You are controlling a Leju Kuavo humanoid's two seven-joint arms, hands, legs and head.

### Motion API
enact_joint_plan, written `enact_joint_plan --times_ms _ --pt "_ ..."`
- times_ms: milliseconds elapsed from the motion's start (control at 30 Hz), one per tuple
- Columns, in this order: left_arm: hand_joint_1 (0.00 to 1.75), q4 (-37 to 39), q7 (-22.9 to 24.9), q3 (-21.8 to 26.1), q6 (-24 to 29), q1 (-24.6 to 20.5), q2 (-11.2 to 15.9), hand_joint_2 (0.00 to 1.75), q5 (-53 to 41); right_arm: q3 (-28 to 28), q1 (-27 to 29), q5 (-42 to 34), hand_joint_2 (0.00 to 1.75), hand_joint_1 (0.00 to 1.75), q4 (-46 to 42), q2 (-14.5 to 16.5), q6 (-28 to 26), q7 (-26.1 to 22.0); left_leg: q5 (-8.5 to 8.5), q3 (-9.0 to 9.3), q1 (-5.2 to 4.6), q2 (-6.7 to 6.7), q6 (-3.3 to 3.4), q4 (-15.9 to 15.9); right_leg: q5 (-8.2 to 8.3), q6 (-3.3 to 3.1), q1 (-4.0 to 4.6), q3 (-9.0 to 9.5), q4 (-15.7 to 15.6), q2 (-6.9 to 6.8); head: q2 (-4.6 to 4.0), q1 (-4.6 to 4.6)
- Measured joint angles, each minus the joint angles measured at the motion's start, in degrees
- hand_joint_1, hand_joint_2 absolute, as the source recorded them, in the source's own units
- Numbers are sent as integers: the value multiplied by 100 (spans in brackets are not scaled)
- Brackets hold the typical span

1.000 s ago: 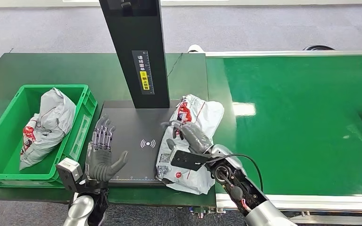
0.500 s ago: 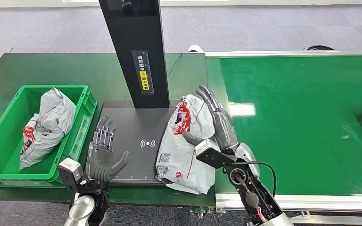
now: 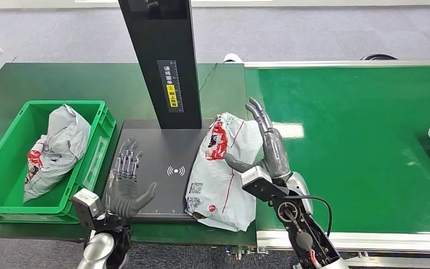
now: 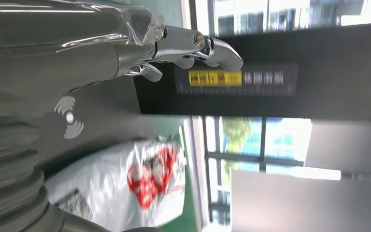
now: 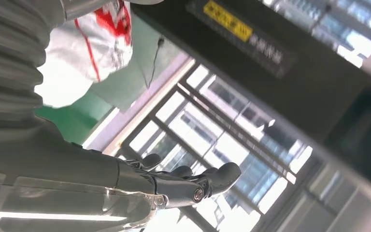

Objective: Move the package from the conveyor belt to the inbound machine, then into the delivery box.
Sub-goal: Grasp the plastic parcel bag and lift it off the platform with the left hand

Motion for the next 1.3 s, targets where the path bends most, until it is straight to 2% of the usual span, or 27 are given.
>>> enact_joint_plan --times_ms 200,267,333,400,467,700,933,1067,1167,1300 --pt "0 -3 127 -195 -49 2 55 175 -564 -472 475 -451 175 0 -337 -41 -13 251 -1 -1 0 -2 1 0 0 0 0 0 -1 -1 0 0" --pt "0 -2 380 -275 118 -16 73 175 -1034 -674 691 -658 175 0 -415 -28 98 318 -1 -1 0 -3 1 0 0 0 0 -2 -2 -1 0 -1" --pt "0 33 819 -419 414 -130 85 175 -1908 -881 937 -800 175 0 -484 18 185 357 -1 -2 0 -8 1 0 0 0 0 -3 -3 -5 0 -1" --pt "0 138 1240 -632 684 -378 85 175 -2842 -1073 1159 -847 175 0 -541 89 246 368 0 -5 0 -12 1 0 0 0 0 -2 -2 -9 0 0" --pt "0 298 1501 -859 786 -692 72 175 -3391 -1217 1315 -853 175 0 -596 159 292 364 1 -4 0 -9 1 0 2 -1 0 -1 -2 -8 0 0" --pt "0 1067 2332 -1492 680 -1695 22 175 -4611 -1579 1581 -792 175 0 -851 330 349 457 3 0 0 -6 2 2 5 1 0 0 -1 -6 0 -1" --pt "0 1995 3735 -1801 1086 -2460 -166 175 -5969 -1860 1900 -573 175 0 -1199 495 432 632 3 -5 0 -6 2 2 5 1 0 -3 -1 -7 0 -1" --pt "0 2469 3857 -1781 746 -2803 -259 175 -6013 -1965 1990 -510 175 0 -1300 574 496 688 3 -4 0 -3 2 1 5 1 0 -2 -1 -5 0 -1" --pt "0 2731 3827 -1785 388 -2893 -305 175 -6052 -2020 1975 -502 175 0 -1304 605 526 706 3 -4 0 -2 2 1 5 1 0 -2 0 -4 0 -1" --pt "0 3001 3805 -1792 249 -2980 -358 175 -6100 -2063 1927 -502 175 0 -1296 634 543 715 3 -5 0 -3 2 2 5 1 0 -2 0 -4 0 -1"
